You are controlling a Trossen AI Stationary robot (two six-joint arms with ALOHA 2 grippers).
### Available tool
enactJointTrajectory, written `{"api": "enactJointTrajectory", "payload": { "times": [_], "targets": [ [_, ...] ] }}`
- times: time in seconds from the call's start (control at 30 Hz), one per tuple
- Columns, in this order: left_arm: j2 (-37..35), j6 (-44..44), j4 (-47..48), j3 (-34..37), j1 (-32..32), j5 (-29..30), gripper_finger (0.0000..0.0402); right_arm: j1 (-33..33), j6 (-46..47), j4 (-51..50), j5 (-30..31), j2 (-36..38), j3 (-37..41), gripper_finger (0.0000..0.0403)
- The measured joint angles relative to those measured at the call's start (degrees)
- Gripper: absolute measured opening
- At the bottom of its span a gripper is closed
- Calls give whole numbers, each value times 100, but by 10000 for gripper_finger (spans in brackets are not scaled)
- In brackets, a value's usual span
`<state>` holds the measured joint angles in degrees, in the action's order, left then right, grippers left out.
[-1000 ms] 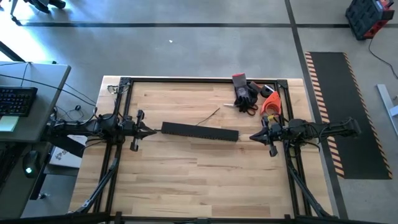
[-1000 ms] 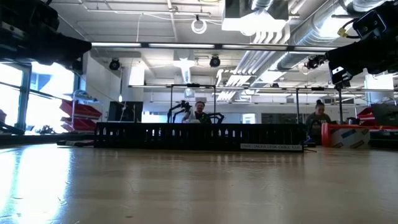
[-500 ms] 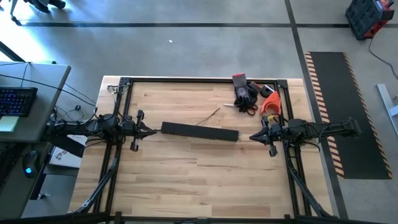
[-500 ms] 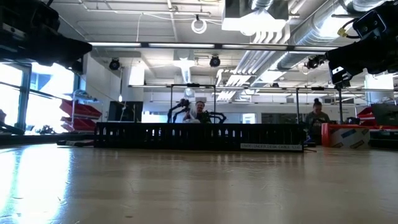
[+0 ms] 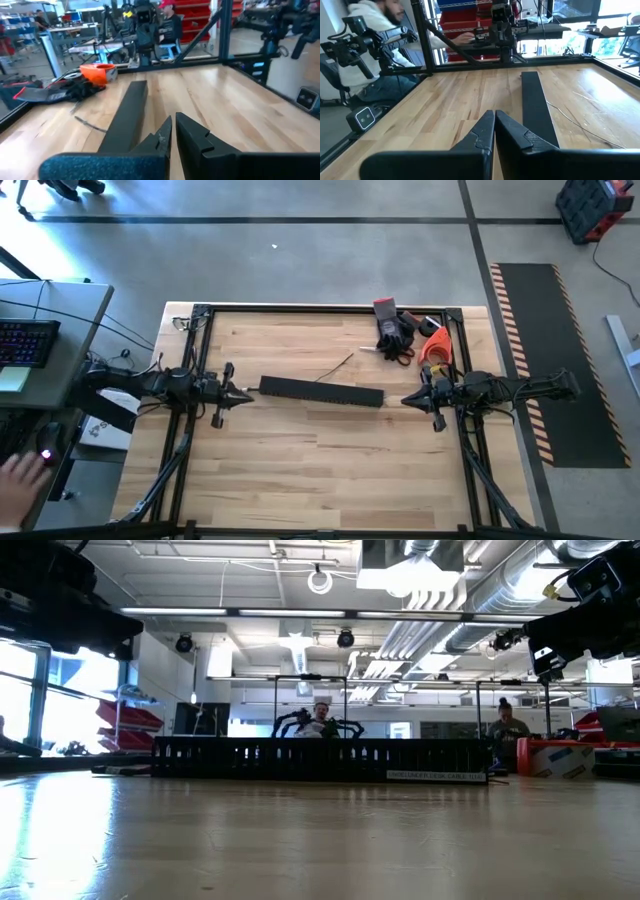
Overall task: Ziptie cables
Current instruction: Return to Home Position
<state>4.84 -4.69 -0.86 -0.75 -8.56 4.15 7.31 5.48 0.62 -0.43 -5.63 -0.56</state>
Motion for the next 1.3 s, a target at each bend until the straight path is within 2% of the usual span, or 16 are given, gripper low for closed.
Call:
{"api": "enactJointTrajectory", "payload": {
  "times": [0.3,1.3],
  "targets": [
    [416,-2,-28,1,-301,136,0,0,1,-1,1,-2,0,0],
    [426,0,-27,1,-301,141,0,2,2,0,2,-2,0,0]
  ]
}}
